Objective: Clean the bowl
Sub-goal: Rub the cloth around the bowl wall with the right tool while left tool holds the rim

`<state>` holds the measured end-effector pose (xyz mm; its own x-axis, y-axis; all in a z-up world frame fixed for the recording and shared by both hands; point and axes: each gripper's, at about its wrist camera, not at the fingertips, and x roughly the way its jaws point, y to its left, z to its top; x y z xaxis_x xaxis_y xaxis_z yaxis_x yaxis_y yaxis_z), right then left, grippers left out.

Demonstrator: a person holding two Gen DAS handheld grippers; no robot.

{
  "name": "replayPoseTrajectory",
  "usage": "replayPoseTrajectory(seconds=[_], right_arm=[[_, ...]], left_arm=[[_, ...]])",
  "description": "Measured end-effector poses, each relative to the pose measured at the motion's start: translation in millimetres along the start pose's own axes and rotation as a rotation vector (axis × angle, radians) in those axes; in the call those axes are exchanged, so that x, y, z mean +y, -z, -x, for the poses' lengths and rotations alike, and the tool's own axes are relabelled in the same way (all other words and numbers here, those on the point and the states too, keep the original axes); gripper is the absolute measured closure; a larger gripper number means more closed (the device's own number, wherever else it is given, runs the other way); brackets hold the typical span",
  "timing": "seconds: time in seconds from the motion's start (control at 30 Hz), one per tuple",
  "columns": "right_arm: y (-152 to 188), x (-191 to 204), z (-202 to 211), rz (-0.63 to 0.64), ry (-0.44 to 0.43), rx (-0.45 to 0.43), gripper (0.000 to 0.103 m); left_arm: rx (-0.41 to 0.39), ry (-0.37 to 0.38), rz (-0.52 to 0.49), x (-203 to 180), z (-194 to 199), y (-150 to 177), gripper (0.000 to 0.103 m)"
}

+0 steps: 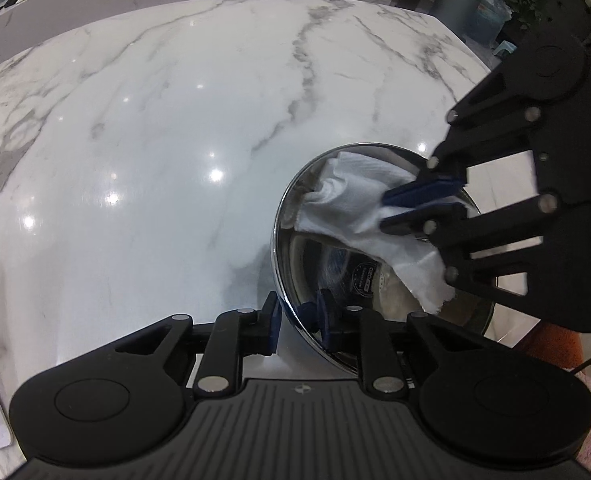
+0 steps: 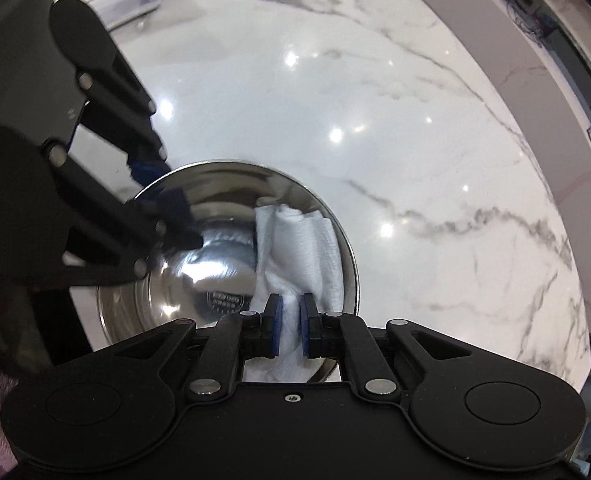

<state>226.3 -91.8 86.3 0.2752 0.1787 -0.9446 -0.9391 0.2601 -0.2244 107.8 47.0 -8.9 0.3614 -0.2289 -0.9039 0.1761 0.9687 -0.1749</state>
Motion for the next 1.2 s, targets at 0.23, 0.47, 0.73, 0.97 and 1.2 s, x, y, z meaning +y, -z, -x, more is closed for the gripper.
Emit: replayPoseTrajectory(seconds=[0.23, 0.47, 0.73, 0.97, 1.2], right_arm=[[6, 17, -28, -0.077, -0.078, -0.046, 0.096], [3, 56, -57, -0.075, -0.175, -0.028, 0.092], [-10, 93, -50, 0.082, -0.134, 0.057, 0.094], [-7, 98, -46, 0.115, -0.092, 0.082, 0.095], [-2, 85, -49, -0.015, -0.217, 0.091, 0.09]], left_arm=[[-0.001, 0.009, 0.014, 3, 1, 1, 0.085], [-0.008, -0.01, 0.014, 2, 3, 1, 0.086], [-0.011, -0.019, 0.013, 3, 4, 1, 0.086], [-0.009, -0.006, 0.025, 5, 3, 1, 0.086], [-0.009, 0.006, 0.032, 5, 3, 1, 0.086]])
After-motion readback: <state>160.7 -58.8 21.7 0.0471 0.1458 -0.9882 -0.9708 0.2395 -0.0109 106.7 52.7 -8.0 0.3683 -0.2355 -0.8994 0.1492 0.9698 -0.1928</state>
